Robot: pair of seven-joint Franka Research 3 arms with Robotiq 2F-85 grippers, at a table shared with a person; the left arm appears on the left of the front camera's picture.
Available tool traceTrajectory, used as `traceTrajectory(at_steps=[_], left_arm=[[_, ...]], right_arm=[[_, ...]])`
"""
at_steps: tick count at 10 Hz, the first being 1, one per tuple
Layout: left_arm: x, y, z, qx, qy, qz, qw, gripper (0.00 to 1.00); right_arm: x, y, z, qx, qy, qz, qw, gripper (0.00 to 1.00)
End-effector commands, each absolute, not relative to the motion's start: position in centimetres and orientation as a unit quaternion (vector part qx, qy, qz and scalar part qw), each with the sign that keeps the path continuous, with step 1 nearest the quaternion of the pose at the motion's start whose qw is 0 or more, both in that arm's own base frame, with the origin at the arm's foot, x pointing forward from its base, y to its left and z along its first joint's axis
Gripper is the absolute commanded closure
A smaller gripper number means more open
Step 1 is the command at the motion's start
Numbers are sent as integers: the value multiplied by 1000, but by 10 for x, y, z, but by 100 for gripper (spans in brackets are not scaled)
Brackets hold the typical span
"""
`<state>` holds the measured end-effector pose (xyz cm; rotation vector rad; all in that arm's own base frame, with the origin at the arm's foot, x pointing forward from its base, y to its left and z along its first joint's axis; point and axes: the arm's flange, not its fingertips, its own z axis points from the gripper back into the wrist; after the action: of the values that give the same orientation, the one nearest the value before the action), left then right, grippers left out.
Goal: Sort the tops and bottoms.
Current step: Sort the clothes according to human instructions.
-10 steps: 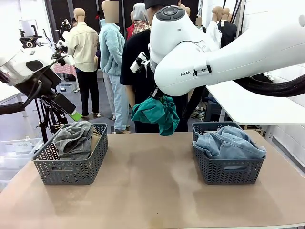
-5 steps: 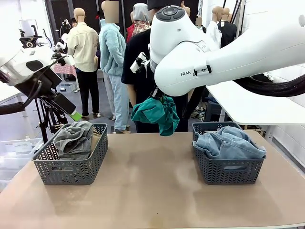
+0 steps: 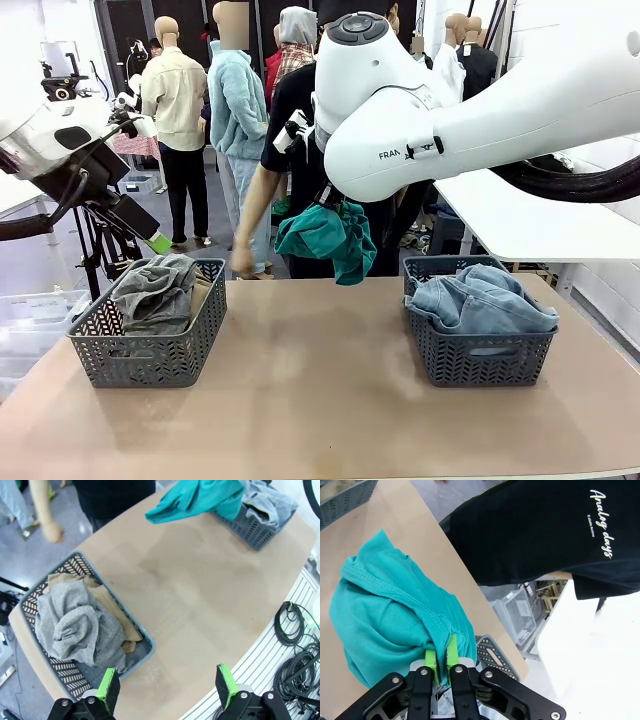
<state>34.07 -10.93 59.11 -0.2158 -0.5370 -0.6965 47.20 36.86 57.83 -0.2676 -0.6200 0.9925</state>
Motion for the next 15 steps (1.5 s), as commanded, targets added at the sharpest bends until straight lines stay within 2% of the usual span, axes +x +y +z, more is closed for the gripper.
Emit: traceTrajectory(at_steps=[1,15], left_arm=[[342,-107,591,-113,-258,-339,897,0],[342,-107,591,-113,-258,-339,897,0]], right_arm=[[471,368,581,-126,-289,466,827,100],[471,368,581,-126,-289,466,827,100]])
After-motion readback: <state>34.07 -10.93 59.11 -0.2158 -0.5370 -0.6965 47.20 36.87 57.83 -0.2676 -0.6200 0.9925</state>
